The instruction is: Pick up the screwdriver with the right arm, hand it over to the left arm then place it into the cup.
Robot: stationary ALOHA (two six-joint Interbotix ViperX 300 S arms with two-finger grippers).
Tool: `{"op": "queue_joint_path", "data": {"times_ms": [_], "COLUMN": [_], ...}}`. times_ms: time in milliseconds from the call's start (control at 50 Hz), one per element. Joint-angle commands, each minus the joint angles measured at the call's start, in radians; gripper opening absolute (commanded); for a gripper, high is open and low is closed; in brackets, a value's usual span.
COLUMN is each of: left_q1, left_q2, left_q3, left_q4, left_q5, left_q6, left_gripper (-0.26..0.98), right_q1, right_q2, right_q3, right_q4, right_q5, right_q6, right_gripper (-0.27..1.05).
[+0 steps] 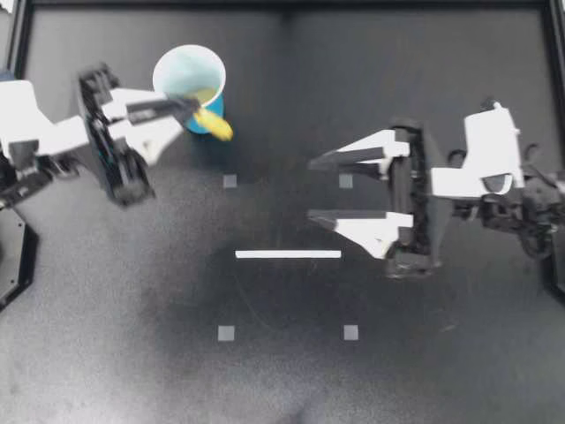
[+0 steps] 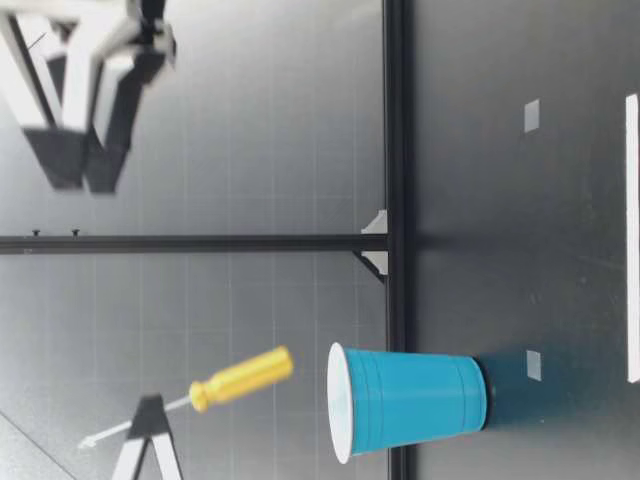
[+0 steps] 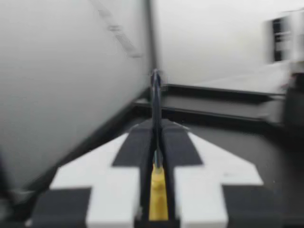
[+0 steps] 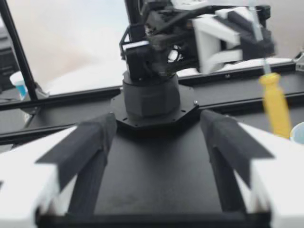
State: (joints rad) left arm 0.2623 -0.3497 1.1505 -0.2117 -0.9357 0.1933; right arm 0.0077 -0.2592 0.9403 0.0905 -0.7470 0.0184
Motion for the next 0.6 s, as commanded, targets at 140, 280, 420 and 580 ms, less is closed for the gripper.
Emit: {"op": "queue_joint_path", "data": {"times_ms": [140, 280, 420, 580], "left_q1": [0.121, 0.181, 0.206, 0.209], "left_q2": [0.002, 0.038, 0.087, 0.166], "left_q3": [0.011, 0.011, -0.005, -0.032], "left_q4": [-0.031, -0.046, -0.046, -0.048], "left_q5": [-0.003, -0.002, -0.003, -0.003], "left_q6": [0.054, 0.058, 0.058, 0.058], "left_gripper": [0.05, 0.05, 0.05, 0.05], "right_q1": [-0.005, -0.005, -0.005, -0.005], "right_q2": [-0.051, -0.049, -0.046, -0.049], "right_q3": [0.02, 0.02, 0.021, 0.023], "right_q4": [0.003, 0.003, 0.003, 0.003], "right_q5": [-0.015, -0.017, -0.017, -0.015], "right_q6": [-0.002, -0.003, -0.003, -0.002], "right_gripper": [0.71, 0.71, 0.71, 0.71]}}
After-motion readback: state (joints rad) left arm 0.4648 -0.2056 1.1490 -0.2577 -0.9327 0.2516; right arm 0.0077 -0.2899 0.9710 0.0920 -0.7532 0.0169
